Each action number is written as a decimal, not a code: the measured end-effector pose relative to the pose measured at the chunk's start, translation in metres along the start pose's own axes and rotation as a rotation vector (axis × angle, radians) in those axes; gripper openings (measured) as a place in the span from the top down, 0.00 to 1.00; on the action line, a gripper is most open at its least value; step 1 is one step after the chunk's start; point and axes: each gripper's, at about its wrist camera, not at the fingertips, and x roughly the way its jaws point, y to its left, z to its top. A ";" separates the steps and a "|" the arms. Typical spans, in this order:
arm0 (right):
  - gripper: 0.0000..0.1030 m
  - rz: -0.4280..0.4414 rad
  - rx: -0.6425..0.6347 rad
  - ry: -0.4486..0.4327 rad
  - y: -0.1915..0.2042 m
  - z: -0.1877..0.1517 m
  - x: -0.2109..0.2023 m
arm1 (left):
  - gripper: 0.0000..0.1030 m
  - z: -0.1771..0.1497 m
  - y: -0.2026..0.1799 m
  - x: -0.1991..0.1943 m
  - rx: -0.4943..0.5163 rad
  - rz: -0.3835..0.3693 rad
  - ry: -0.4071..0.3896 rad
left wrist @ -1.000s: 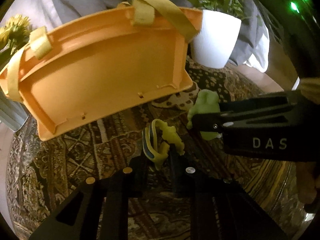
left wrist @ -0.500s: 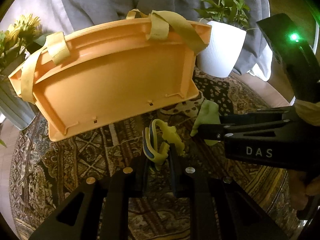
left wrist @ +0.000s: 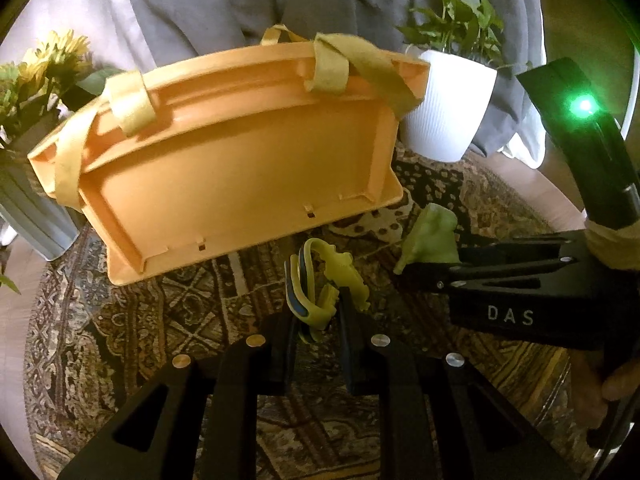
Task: Organize soft objects
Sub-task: 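Carry the fish toy and green frog over the crate and lower them inside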
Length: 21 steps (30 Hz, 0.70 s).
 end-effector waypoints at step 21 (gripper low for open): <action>0.66 0.060 -0.080 -0.221 0.049 0.013 -0.087 | 0.81 0.028 0.032 -0.088 -0.110 0.061 -0.183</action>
